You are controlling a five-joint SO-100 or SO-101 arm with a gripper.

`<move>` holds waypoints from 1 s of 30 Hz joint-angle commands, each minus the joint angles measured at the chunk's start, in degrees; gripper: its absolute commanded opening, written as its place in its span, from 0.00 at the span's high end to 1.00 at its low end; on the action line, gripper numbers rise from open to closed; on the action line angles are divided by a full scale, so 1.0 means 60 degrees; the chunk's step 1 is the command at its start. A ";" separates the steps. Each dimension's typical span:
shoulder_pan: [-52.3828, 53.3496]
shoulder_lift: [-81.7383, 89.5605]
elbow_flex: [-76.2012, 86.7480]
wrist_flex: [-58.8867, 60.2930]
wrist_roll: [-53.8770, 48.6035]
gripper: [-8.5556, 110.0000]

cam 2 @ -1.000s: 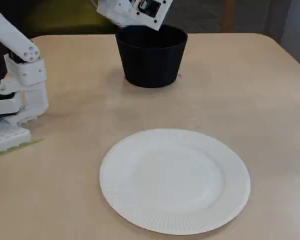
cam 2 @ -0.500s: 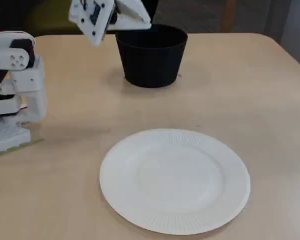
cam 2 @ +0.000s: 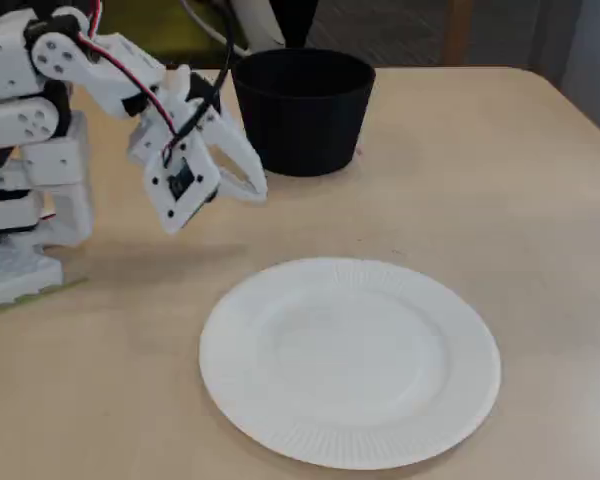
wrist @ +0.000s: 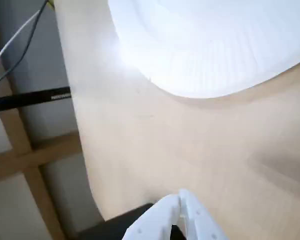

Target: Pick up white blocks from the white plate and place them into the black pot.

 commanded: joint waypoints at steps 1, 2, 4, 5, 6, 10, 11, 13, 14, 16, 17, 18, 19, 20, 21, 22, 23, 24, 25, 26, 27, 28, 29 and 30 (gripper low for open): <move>0.0190 0.0073 0.0029 -0.0249 -0.0190 0.95; 0.0205 0.0073 0.0044 -0.0278 -0.0205 0.95; 0.0220 0.0073 0.0044 -0.0293 -0.0205 0.95; 0.0220 0.0073 0.0044 -0.0293 -0.0220 0.95; 0.0205 0.0073 0.0059 -0.0337 -0.0264 0.95; 0.0176 0.0073 0.0073 -0.0366 -0.0308 0.95; 0.0176 0.0073 0.0073 -0.0366 -0.0308 0.95; 0.0176 0.0073 0.0073 -0.0366 -0.0308 0.95; 0.0161 0.0073 0.0073 -0.0366 -0.0322 0.95; 0.0161 0.0073 0.0073 -0.0366 -0.0322 0.95; 0.0161 0.0073 0.0073 -0.0366 -0.0322 0.95; 0.0161 0.0073 0.0073 -0.0366 -0.0322 0.95; 0.0161 0.0073 0.0073 -0.0366 -0.0322 0.95; 0.0161 0.0073 0.0073 -0.0366 -0.0322 0.95; 0.0161 0.0073 0.0073 -0.0366 -0.0322 0.95; 0.0161 0.0073 0.0073 -0.0366 -0.0322 0.95; 0.0161 0.0073 0.0073 -0.0366 -0.0322 0.95; 0.0161 0.0073 0.0073 -0.0366 -0.0322 0.95; 0.0161 0.0073 0.0073 -0.0366 -0.0322 0.95; 0.0161 0.0073 0.0073 -0.0366 -0.0322 0.95; 0.0161 0.0073 0.0073 -0.0366 -0.0322 0.95; 0.0161 0.0073 0.0073 -0.0366 -0.0322 0.95; 0.0161 0.0073 0.0073 -0.0366 -0.0322 0.95; 0.0161 0.0073 0.0073 -0.0366 -0.0322 0.95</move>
